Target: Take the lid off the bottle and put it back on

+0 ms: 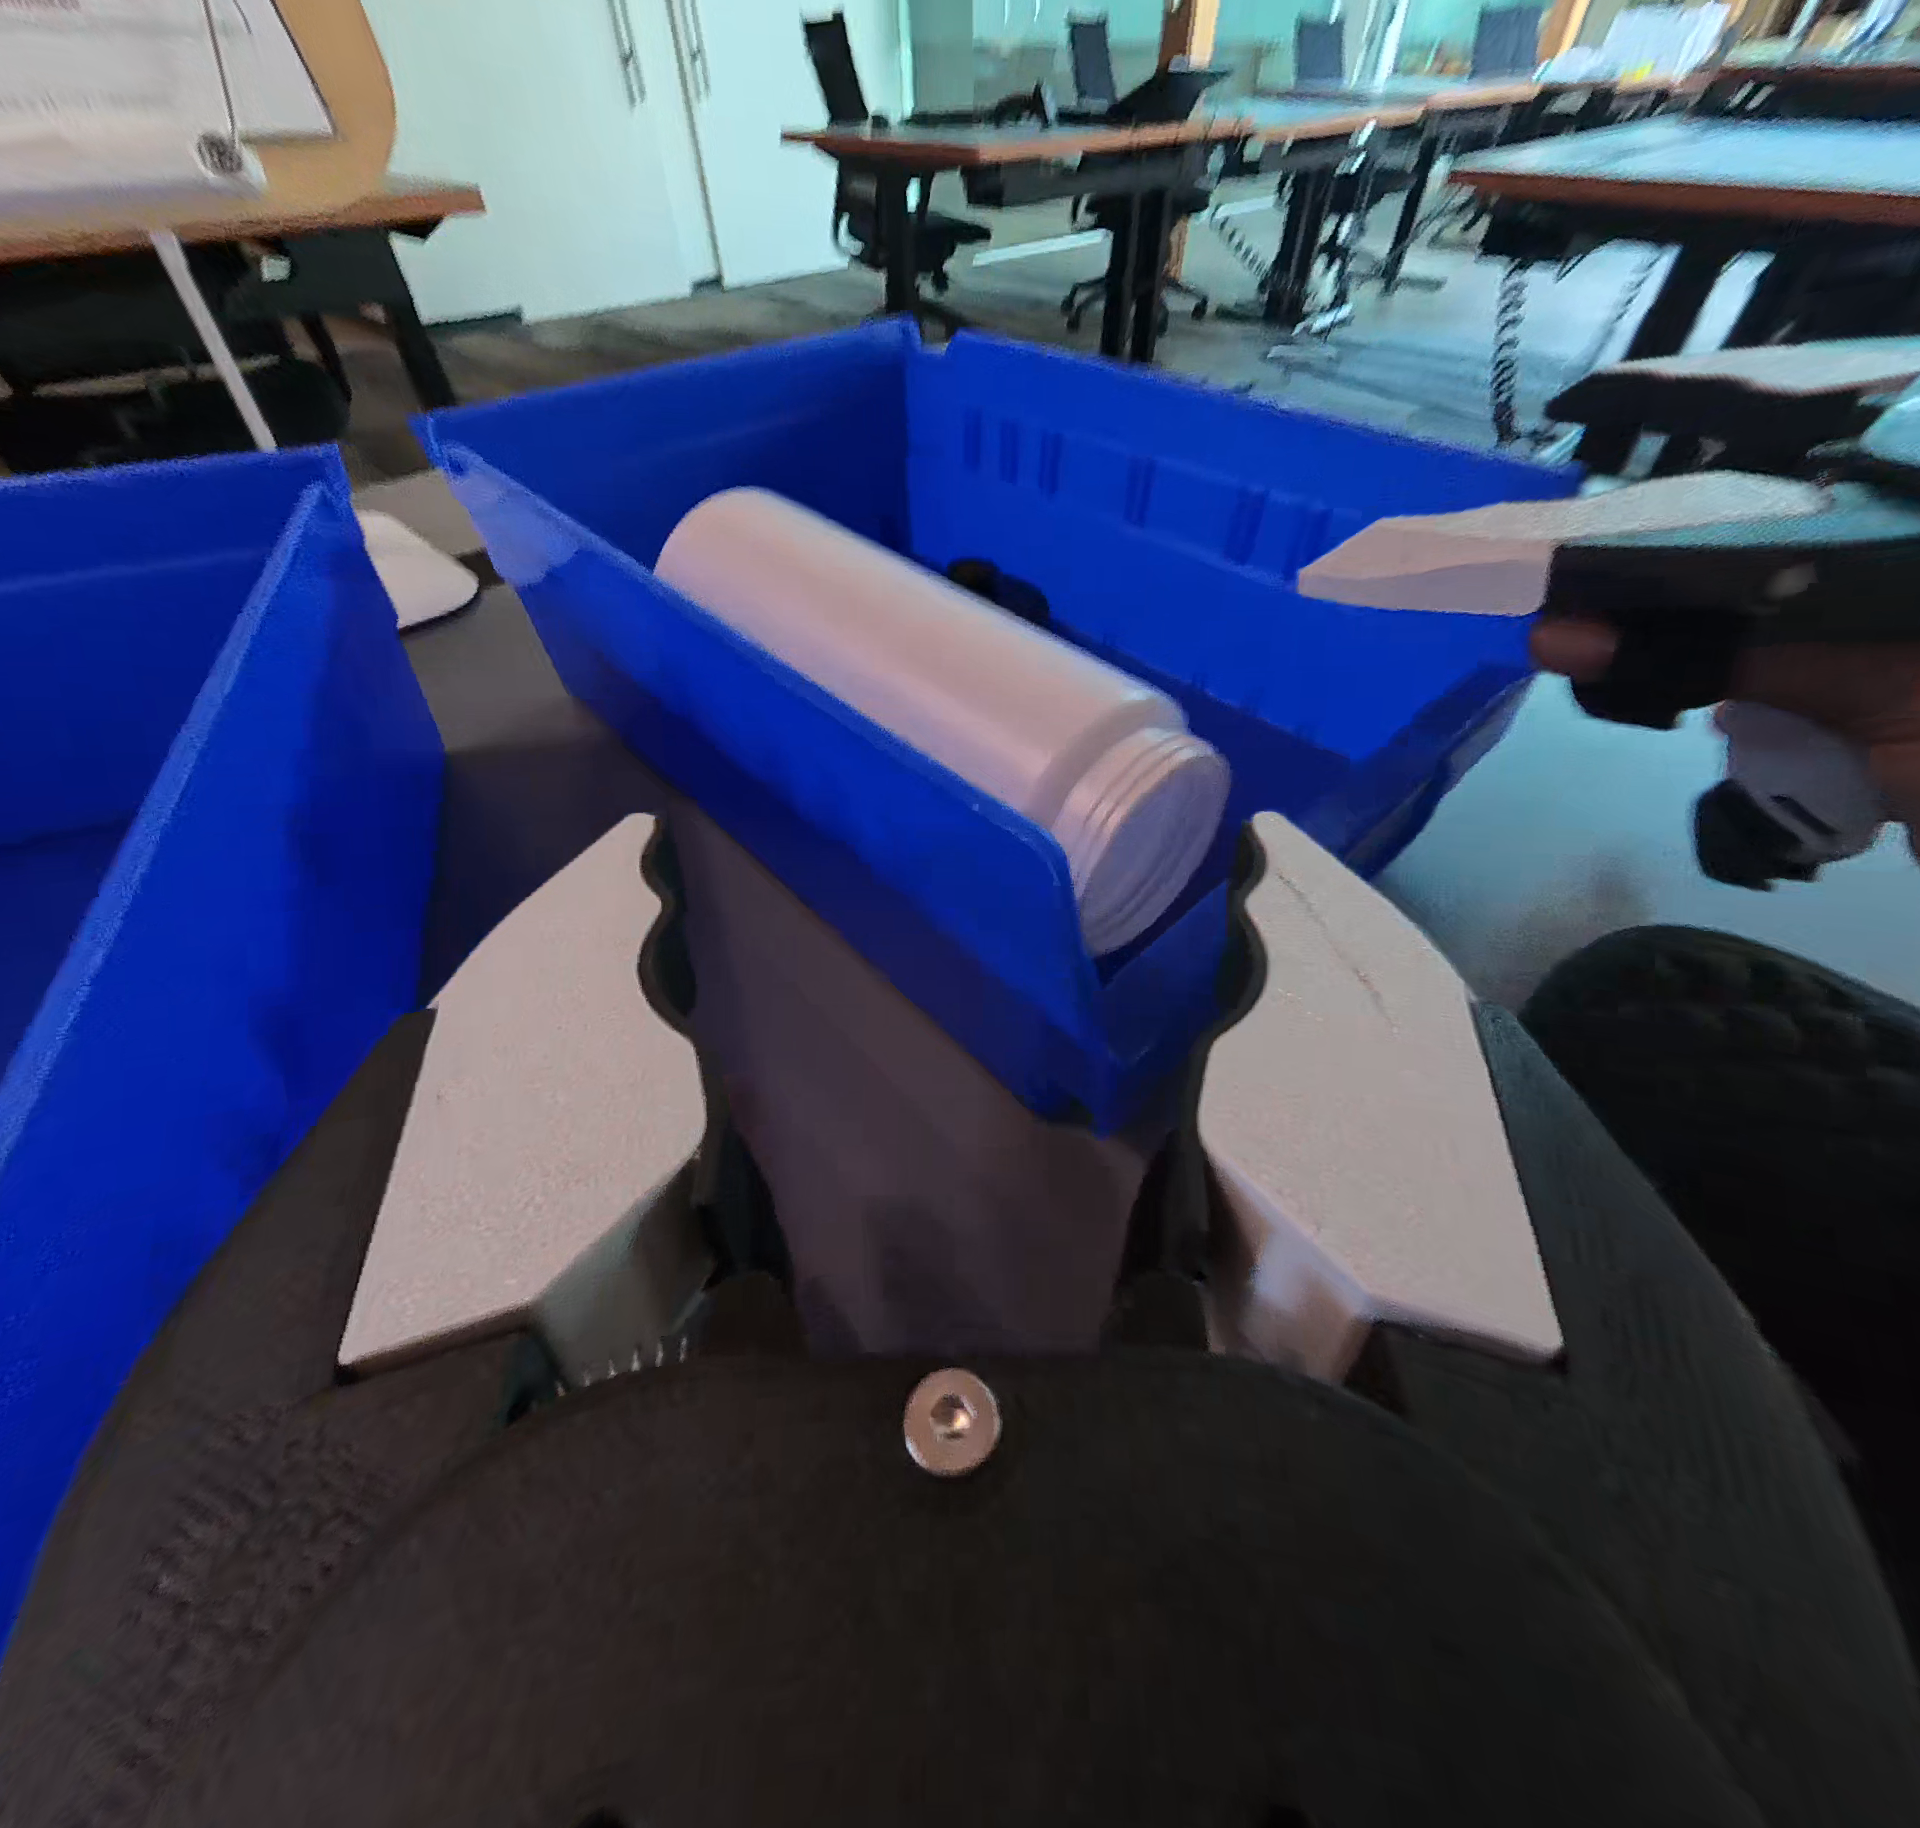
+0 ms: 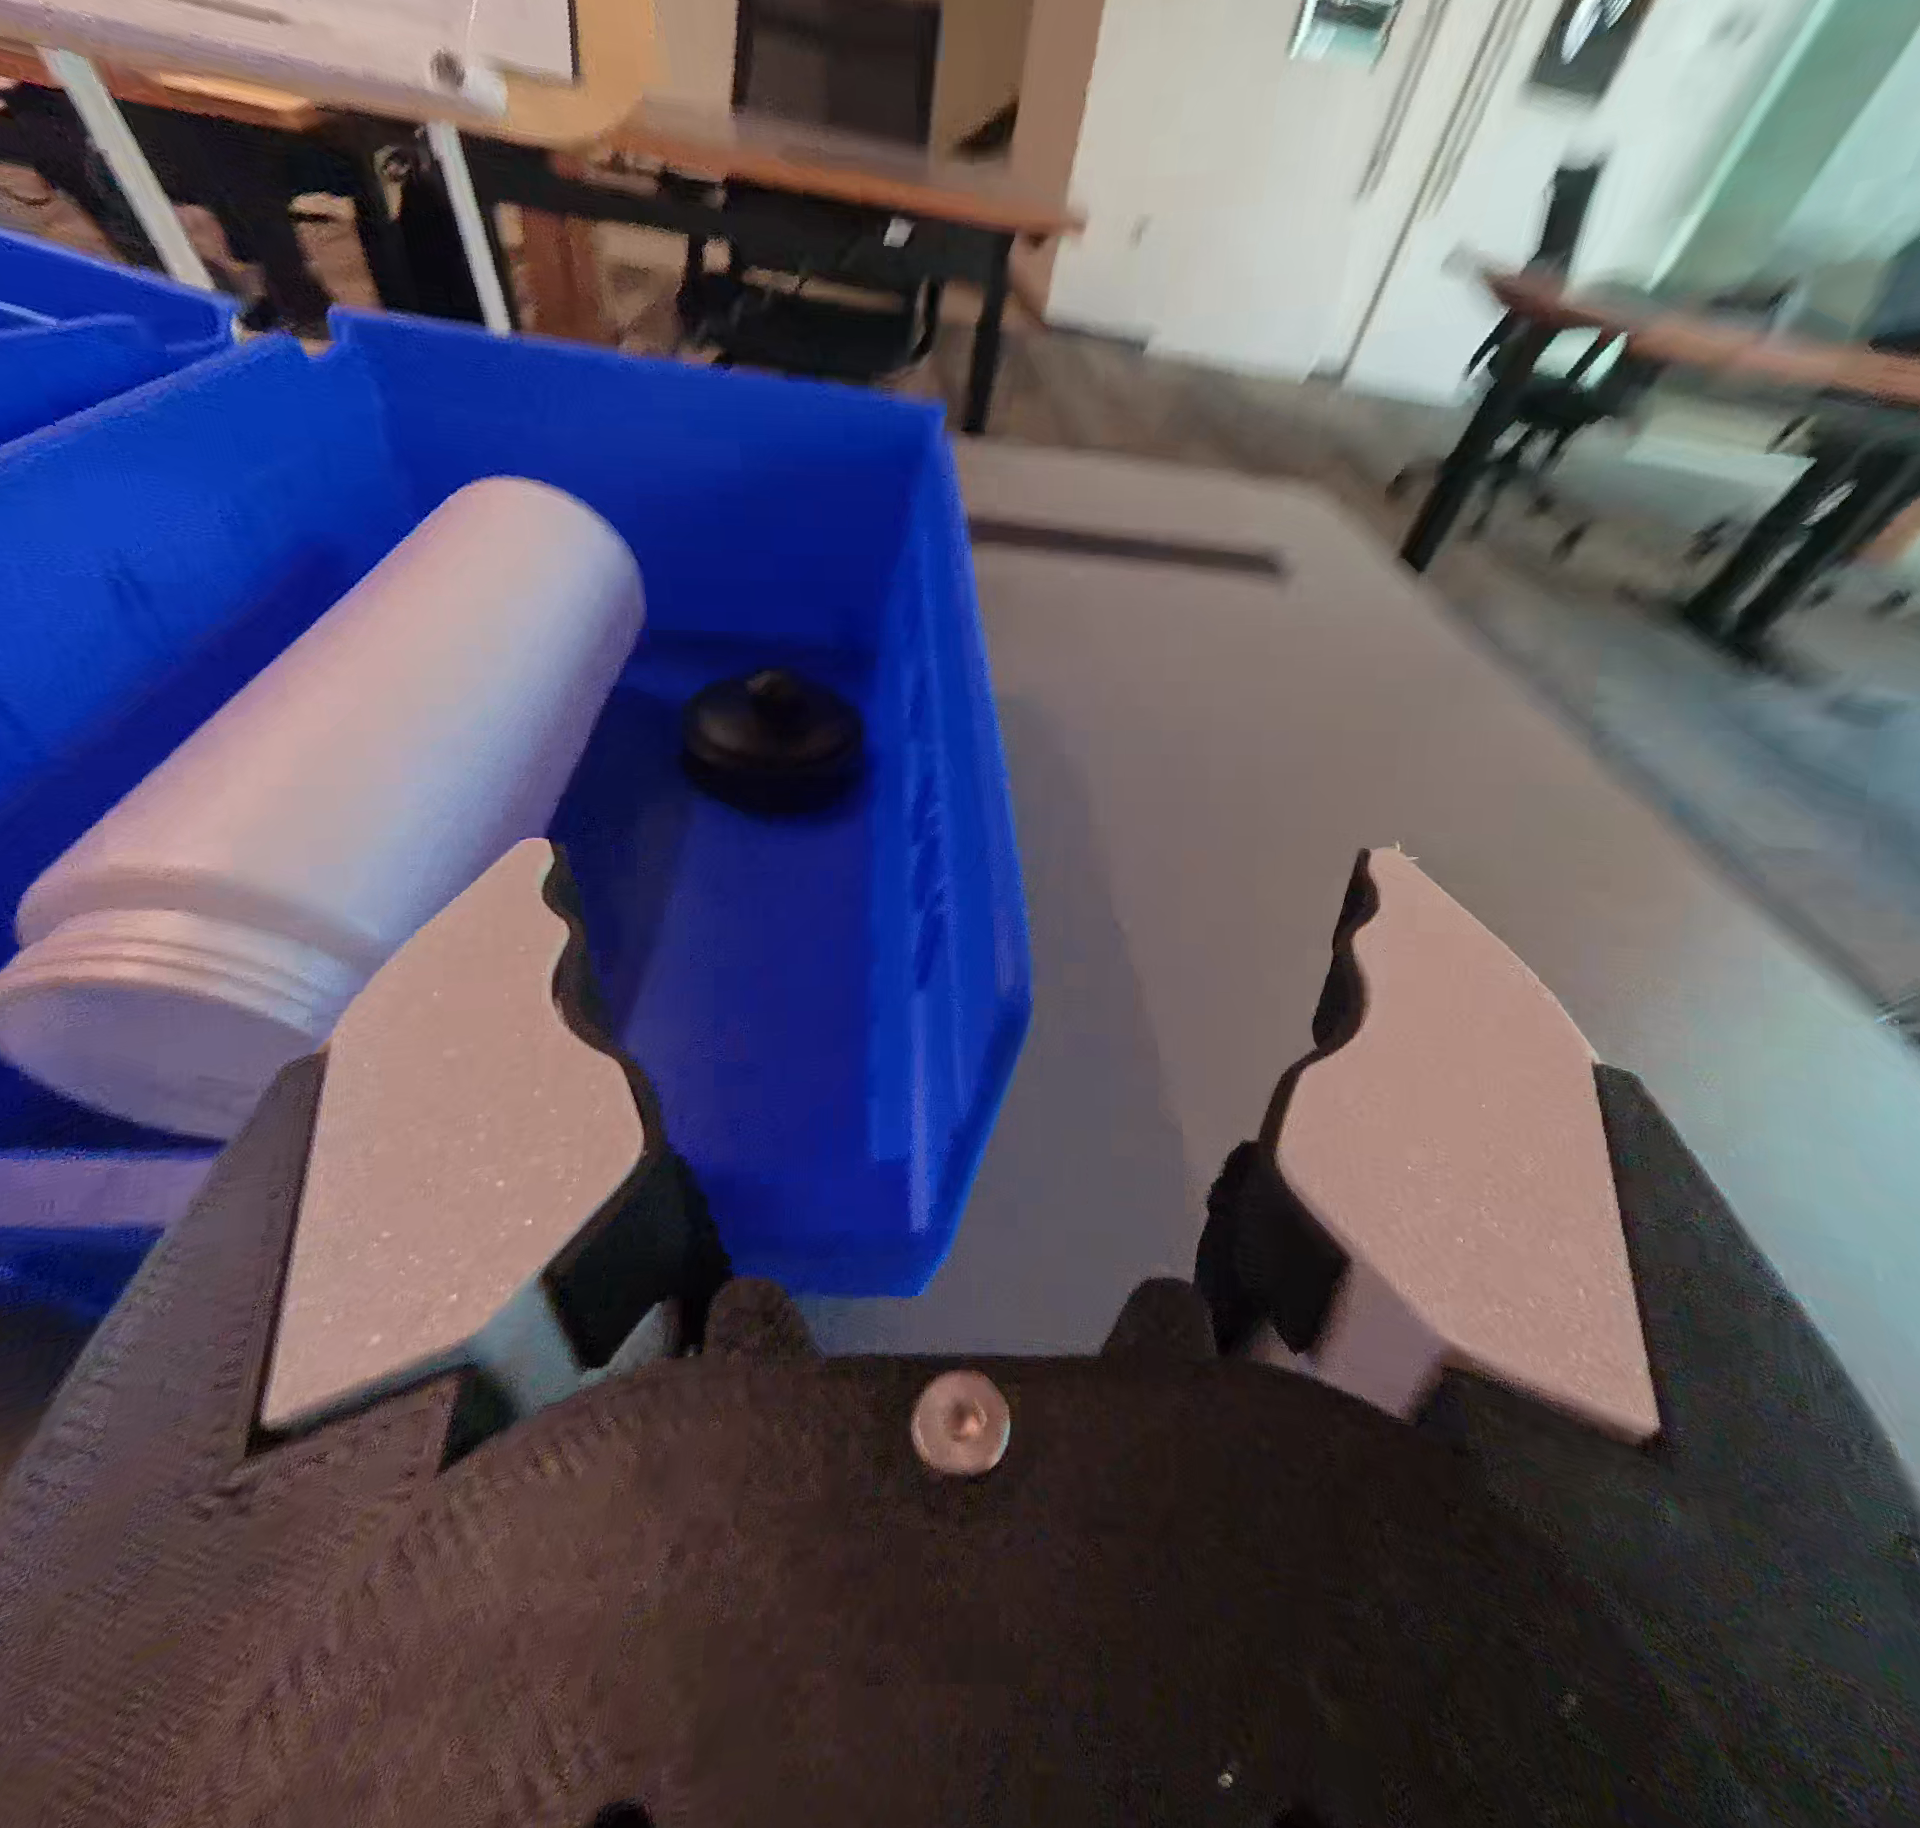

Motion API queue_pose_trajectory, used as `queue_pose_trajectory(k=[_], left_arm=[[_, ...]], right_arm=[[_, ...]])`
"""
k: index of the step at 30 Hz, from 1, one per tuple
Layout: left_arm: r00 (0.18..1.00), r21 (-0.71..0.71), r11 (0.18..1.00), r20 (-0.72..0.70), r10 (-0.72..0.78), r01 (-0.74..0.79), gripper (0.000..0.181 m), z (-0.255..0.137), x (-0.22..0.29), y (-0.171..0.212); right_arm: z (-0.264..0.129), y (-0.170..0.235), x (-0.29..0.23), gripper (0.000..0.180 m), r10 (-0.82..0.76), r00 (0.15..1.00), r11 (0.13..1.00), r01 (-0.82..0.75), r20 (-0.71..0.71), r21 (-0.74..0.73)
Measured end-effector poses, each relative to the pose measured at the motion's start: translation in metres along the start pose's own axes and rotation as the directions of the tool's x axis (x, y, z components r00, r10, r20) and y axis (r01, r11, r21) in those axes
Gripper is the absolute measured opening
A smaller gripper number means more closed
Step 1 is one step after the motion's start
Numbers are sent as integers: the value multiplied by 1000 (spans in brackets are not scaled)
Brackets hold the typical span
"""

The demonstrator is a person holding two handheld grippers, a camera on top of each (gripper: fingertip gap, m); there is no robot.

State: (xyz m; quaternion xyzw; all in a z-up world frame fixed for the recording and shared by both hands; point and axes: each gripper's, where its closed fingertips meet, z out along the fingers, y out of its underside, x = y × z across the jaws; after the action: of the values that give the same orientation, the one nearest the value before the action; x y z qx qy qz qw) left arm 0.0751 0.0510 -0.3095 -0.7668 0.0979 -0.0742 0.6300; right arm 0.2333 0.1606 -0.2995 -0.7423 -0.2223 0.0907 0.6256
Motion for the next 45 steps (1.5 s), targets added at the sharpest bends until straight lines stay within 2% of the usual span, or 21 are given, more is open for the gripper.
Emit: queue_pose_trajectory(k=[3,4,5,6,8,9,14,20,24,28,33,38,42,45], left_arm=[[998,-100,994,41,36,-32,91,13,-5,18],[998,-124,991,46,50,-44,81,16,-6,22],[997,-142,988,42,65,-58,68,19,-4,25],[996,-152,986,44,79,-72,45,20,-3,27],[978,-160,983,171,116,-88,27,20,-20,26],[974,-156,982,183,130,-102,25,19,-23,26],[967,-116,986,212,144,-121,20,11,-25,10],[944,4,975,253,214,-222,20,-24,-38,-57],[933,28,973,292,212,-230,21,-63,-58,-88],[886,32,968,411,214,-249,21,-116,-96,-99],[789,-33,970,575,217,-243,21,-203,-153,-83],[677,-134,976,704,214,-170,21,-302,-200,-50],[607,-168,976,765,216,-136,21,-374,-224,-23],[580,-187,977,786,214,-107,21,-407,-238,-2]], right_arm=[[8,25,-11,125,40,996,990,-29,79,-137],[9,32,-15,114,24,994,984,-6,102,-177],[9,40,-21,92,4,989,977,28,146,-213],[9,44,-26,72,-11,985,971,51,174,-232],[6,43,-23,14,-58,983,970,97,173,-221],[4,42,-23,7,-82,981,969,120,175,-216],[-7,26,-22,7,-185,977,954,204,106,-219],[-34,-43,-33,7,-177,983,982,179,49,-55],[-48,-86,-61,7,-225,972,974,226,67,-7],[-47,-120,-116,7,-226,957,973,214,181,84],[-46,-141,-221,8,-287,886,955,232,364,188],[-58,-133,-342,11,-340,748,939,232,571,256],[-84,-126,-423,14,-416,635,906,223,651,361],[-96,-112,-467,16,-470,582,878,235,664,416]])
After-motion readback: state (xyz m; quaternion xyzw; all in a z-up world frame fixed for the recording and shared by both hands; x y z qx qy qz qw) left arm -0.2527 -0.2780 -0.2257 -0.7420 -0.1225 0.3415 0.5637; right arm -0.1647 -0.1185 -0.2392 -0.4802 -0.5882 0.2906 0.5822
